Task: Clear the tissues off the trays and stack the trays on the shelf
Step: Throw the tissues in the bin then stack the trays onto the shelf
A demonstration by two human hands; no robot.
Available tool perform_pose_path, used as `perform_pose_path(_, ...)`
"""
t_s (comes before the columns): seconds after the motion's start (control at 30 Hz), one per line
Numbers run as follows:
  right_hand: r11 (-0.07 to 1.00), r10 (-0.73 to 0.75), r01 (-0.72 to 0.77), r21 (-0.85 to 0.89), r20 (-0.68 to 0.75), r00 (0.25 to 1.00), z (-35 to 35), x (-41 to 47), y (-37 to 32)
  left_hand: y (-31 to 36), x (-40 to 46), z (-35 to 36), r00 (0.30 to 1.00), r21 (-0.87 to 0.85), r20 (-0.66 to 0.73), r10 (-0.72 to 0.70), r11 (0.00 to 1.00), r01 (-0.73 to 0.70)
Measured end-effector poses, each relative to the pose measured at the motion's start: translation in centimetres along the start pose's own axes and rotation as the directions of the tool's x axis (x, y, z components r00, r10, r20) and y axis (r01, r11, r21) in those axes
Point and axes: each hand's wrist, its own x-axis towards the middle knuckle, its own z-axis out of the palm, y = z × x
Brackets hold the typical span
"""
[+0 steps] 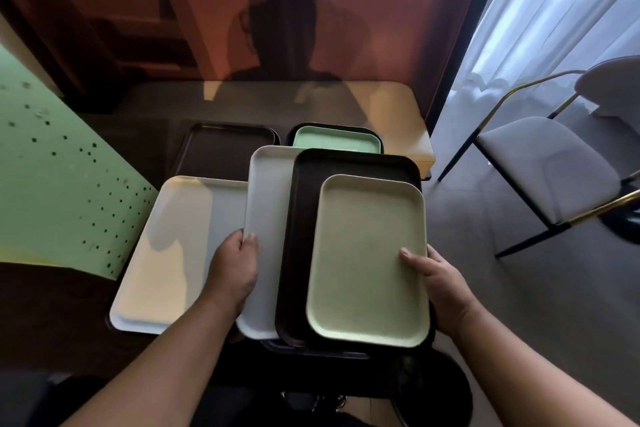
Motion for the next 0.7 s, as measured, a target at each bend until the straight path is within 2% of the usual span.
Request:
perform_pose_path(0.13, 0.999, -0.038, 0.039, -0.016, 0.075, 0.996, 1.4, -0.1, -1.4, 1.3, 0.3, -0.1, 0.991, -0.172, 0.117, -0.068, 0.981, 0.088)
perform_pose_path(0.23, 0.999, -0.031, 0.033, -0.019, 0.106, 0.994, 2.5, -0.1, -1.5, 2.7, 0.2, 0.3, 0.965, -0.371, 0.233, -0.122, 0.906, 0.205)
perform_pose_path(0.3, 0.998, -0.053, 0.055, -0.019, 0.092, 0.994, 3.0, 0.2, -1.4, 3.6, 0.5, 0.5, 0.902, -0.475, 0.402, -0.157, 0.807, 0.352)
perform_pose_path(0.33, 0.997, -0.073, 0.076, -0.033, 0.080, 0.994, 3.2, 0.3, -1.3, 3.9, 0.7, 0.4, 0.847, -0.481, 0.507, -0.161, 0.762, 0.433)
perform_pose_path(0.37, 0.994, -0.091, 0.095, -0.051, 0.064, 0.994, 3.3, 0.5, -1.2, 4.2, 0.9, 0.4, 0.791, -0.464, 0.595, -0.143, 0.742, 0.483)
perform_pose_path(0.4, 0.992, -0.105, 0.108, -0.065, 0.045, 0.993, 3.4, 0.6, -1.1, 4.3, 1.4, 0.6, 0.764, -0.432, 0.632, -0.130, 0.760, 0.486)
perform_pose_path(0.47, 0.991, -0.111, 0.111, -0.069, -0.002, 0.994, 3.2, 1.1, -0.8, 4.1, 2.4, 1.1, 0.790, -0.349, 0.595, -0.150, 0.837, 0.422)
perform_pose_path(0.57, 0.998, -0.064, 0.064, -0.010, -0.060, 0.996, 2.8, 1.4, -0.7, 2.7, 4.6, 2.1, 0.870, -0.239, 0.476, -0.129, 0.933, 0.269)
perform_pose_path(0.6, 0.999, -0.042, 0.043, 0.014, -0.068, 0.997, 2.7, 1.5, -0.7, 3.2, 4.6, 2.3, 0.862, -0.241, 0.494, -0.114, 0.934, 0.262)
perform_pose_path(0.7, 0.997, -0.028, 0.036, 0.069, -0.108, 0.994, 2.6, 2.0, -0.8, 5.1, 5.0, 2.6, 0.788, -0.281, 0.599, -0.144, 0.884, 0.375)
